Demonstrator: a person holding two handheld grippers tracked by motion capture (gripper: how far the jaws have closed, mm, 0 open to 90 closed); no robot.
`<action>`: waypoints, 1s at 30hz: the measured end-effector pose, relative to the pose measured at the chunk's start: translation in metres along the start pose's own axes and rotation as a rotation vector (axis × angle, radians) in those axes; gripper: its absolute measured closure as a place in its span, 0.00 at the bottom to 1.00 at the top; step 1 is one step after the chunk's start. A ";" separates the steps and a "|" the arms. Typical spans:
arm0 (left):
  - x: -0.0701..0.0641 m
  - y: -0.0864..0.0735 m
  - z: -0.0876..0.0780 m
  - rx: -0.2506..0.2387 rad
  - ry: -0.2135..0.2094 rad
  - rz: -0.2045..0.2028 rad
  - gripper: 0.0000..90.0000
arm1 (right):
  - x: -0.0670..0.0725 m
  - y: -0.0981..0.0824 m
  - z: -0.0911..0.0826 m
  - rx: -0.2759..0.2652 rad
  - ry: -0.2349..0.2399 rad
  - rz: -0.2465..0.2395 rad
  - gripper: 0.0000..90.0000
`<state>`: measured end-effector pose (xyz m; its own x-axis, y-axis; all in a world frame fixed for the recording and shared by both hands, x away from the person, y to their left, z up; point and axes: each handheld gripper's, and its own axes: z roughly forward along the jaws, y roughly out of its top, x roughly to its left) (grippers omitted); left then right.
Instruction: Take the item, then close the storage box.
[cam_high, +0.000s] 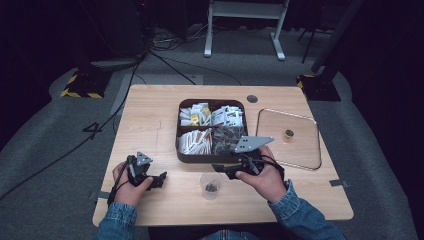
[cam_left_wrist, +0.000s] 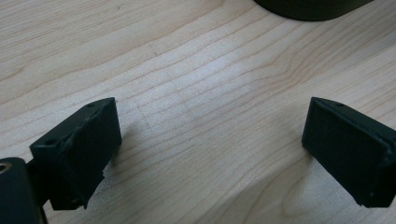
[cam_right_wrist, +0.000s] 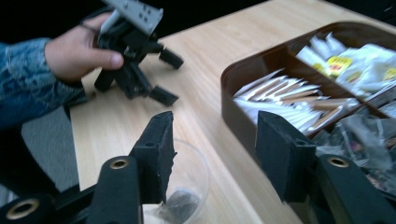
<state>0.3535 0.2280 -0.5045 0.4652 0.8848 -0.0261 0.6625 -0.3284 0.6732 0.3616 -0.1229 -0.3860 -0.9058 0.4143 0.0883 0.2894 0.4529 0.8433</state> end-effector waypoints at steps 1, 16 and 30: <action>0.000 0.000 0.000 0.000 0.000 0.000 0.06 | -0.001 0.000 -0.001 -0.013 -0.004 0.006 0.52; 0.000 0.000 0.000 -0.001 0.002 -0.003 0.06 | -0.036 -0.001 -0.025 -0.066 -0.124 0.065 0.51; 0.000 0.000 0.000 -0.004 0.000 -0.005 0.06 | -0.083 -0.010 -0.057 -0.102 -0.268 0.144 0.50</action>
<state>0.3540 0.2279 -0.5047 0.4618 0.8865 -0.0295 0.6627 -0.3227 0.6758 0.4164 -0.2067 -0.3722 -0.7403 0.6676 0.0792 0.3636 0.2985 0.8824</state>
